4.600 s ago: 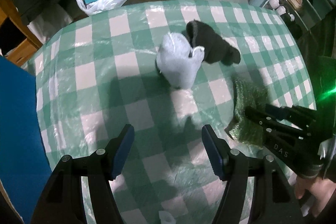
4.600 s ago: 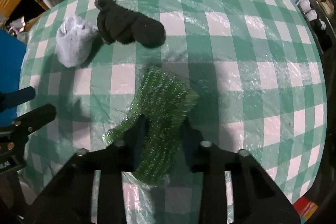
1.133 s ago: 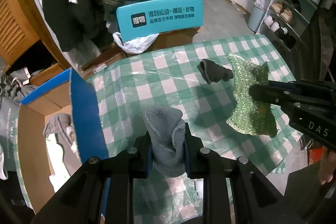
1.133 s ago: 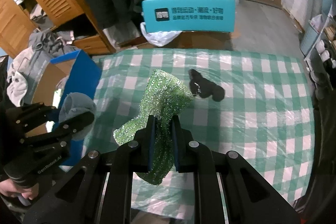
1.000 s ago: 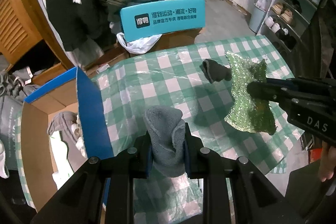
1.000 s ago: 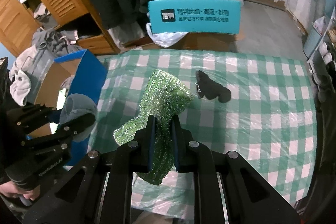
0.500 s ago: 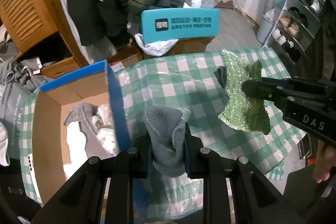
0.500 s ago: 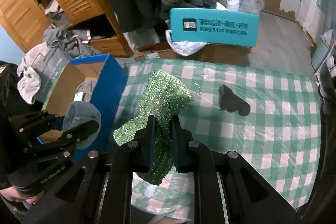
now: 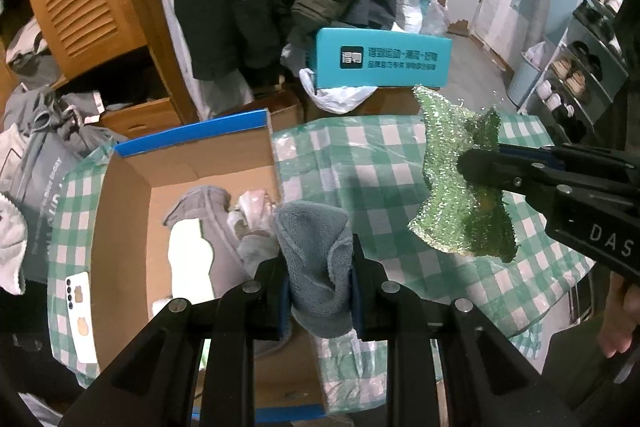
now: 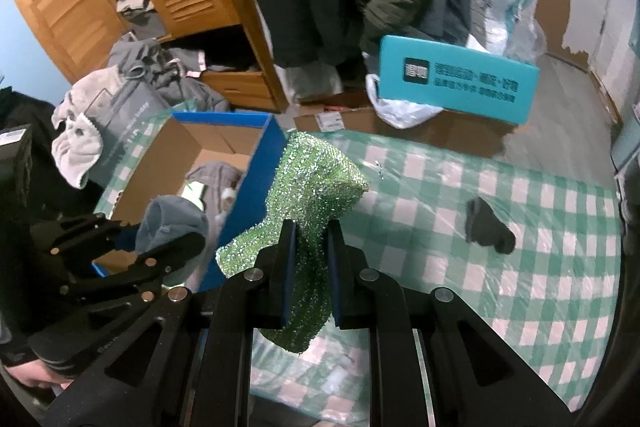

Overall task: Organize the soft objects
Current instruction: 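Lift the scrubber and grey sock and carry both over the box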

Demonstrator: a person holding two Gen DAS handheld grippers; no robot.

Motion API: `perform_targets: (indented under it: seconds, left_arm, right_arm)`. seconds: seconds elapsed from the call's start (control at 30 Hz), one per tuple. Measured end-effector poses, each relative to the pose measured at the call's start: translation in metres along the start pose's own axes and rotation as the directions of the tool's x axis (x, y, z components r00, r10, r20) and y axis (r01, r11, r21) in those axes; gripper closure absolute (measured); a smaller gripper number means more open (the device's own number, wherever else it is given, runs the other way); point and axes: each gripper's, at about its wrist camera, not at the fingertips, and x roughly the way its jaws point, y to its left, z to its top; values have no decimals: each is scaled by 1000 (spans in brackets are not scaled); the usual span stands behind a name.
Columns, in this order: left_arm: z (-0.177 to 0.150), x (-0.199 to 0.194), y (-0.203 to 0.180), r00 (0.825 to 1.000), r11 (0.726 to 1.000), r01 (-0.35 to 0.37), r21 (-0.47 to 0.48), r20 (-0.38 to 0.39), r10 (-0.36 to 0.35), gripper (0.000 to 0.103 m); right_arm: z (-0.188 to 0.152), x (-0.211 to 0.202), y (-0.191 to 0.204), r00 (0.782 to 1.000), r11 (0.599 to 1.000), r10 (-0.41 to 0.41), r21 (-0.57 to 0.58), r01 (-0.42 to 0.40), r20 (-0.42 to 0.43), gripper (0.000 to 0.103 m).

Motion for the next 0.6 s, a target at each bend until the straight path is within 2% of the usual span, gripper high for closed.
perform_targets:
  seconds: [0.33, 0.6]
  left_arm:
    - [-8, -11, 38, 1000, 999, -9, -50, 24, 10, 80]
    - [-19, -4, 79, 1000, 992, -30, -120, 4, 31, 80]
  right_arm:
    - [11, 15, 37, 1000, 999, 17, -43, -17, -12, 89]
    - [18, 34, 72, 998, 995, 40, -86, -43, -41, 89]
